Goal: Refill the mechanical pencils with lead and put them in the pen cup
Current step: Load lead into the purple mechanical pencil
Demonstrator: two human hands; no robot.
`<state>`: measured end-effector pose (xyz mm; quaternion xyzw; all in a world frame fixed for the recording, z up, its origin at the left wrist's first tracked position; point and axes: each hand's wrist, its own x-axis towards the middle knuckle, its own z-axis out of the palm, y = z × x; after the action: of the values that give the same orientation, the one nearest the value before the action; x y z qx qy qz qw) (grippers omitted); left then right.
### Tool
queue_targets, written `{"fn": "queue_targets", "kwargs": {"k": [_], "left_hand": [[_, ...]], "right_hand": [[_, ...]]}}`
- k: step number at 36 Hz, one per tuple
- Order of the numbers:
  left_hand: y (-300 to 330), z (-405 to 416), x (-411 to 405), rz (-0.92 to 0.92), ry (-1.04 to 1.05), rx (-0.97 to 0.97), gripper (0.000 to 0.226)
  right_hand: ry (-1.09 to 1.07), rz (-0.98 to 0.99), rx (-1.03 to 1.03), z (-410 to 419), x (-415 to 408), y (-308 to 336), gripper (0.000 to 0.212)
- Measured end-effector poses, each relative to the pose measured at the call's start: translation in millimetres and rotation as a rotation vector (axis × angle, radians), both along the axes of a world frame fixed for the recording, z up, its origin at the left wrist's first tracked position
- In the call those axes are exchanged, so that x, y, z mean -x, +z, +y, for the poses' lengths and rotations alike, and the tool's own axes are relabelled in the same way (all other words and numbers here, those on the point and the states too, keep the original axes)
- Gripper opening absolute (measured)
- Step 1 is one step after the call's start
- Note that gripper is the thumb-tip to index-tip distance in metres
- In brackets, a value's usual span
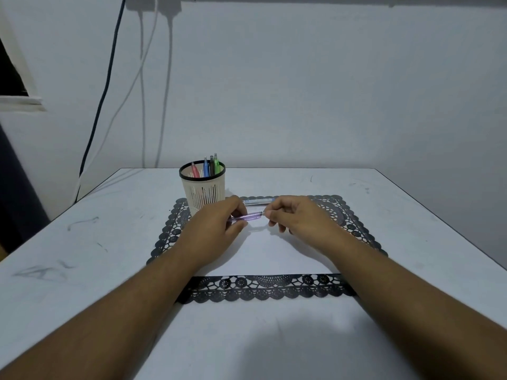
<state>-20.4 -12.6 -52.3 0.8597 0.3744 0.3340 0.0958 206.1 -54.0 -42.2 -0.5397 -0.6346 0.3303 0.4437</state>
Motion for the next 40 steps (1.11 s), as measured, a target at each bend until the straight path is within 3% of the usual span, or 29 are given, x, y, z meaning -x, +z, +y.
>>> {"fn": "queue_targets", "kwargs": {"k": [27, 32, 36, 40], "left_hand": [[0, -1, 1, 0.013, 0.011, 0.006, 0.011], [0, -2, 1, 0.015, 0.003, 0.033, 0.010], [0, -4, 0, 0.052, -0.020, 0.067, 0.010], [0, -7, 0, 0.109, -0.006, 0.065, 0.009]], "right_hand": [[-0.094, -0.010, 0.016, 5, -16, -4, 0.009], [-0.194, -0.180, 0.006, 10, -8, -17, 0.013], [-0.160, -0.216, 0.006, 14, 5, -17, 0.013], [-0.122, -0.386, 0.019, 21, 9, -20, 0.010]]}}
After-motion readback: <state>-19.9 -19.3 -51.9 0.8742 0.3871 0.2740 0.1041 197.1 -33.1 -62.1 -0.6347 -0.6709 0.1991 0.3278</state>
